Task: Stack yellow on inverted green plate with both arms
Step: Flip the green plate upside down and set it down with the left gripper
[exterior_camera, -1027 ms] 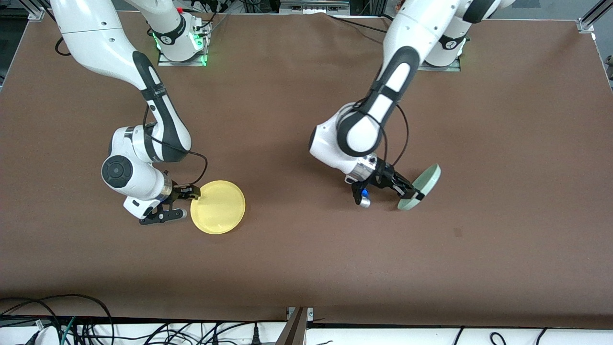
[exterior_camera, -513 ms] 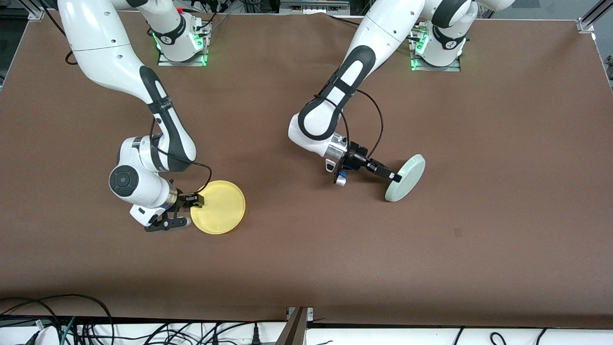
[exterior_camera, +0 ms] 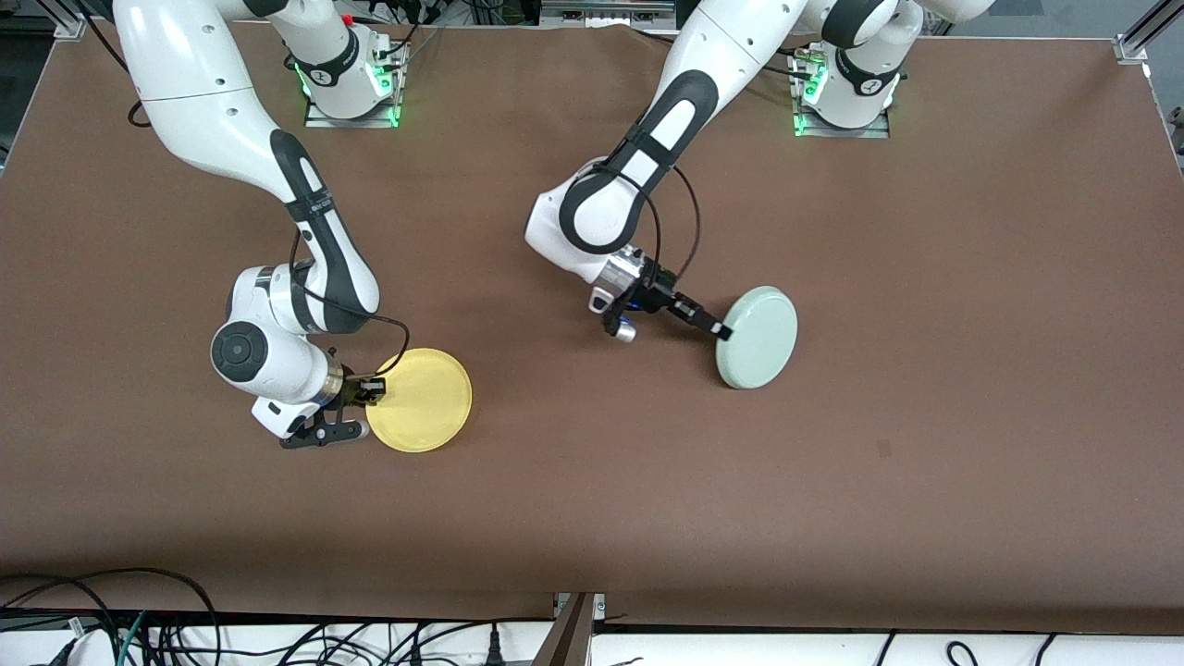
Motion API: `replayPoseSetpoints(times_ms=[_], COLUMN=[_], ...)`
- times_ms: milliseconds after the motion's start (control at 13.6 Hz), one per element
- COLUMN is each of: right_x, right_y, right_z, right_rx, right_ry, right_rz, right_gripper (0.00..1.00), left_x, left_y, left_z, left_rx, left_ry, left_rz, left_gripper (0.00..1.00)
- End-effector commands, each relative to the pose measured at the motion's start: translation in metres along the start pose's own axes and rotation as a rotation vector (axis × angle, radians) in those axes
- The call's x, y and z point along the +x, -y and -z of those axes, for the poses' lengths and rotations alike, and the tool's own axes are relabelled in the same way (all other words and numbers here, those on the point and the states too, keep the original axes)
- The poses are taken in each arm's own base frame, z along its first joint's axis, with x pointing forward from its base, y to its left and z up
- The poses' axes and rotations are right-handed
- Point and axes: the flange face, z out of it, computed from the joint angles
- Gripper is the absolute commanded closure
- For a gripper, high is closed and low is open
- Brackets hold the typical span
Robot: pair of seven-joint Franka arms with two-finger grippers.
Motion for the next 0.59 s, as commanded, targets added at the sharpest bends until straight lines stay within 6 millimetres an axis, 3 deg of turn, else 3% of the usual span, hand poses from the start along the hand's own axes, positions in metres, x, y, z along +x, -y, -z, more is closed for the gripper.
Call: replayPoseSetpoints(times_ms=[0, 147, 293, 513], right_x=[0.005, 0.013, 0.018, 0.023], right_y=[-0.008, -0.017, -0.023, -0.013], right_z=[0.021, 0.056, 0.081, 0.1], right_rx=[0.055, 0.1, 0.112, 0.138], right_ry=[0.054, 0.097, 0.121, 0.127], right_rz=[-0.013, -0.033, -0.026, -0.027], right_gripper=[1.0, 1.0, 1.0, 1.0], left_x=[0.017, 0.022, 0.022, 0.016], left_y=[0.016, 0.05, 0.092, 0.18], left_z=[0.042, 0.052, 0.041, -0.024], left_rx=[-0.34, -0.504, -0.61, -0.728], left_ry=[-0.064, -0.057, -0.035, 0.03], left_rz=[0.117, 0.185, 0.244, 0.358], left_gripper=[0.0, 0.0, 0.0, 0.0])
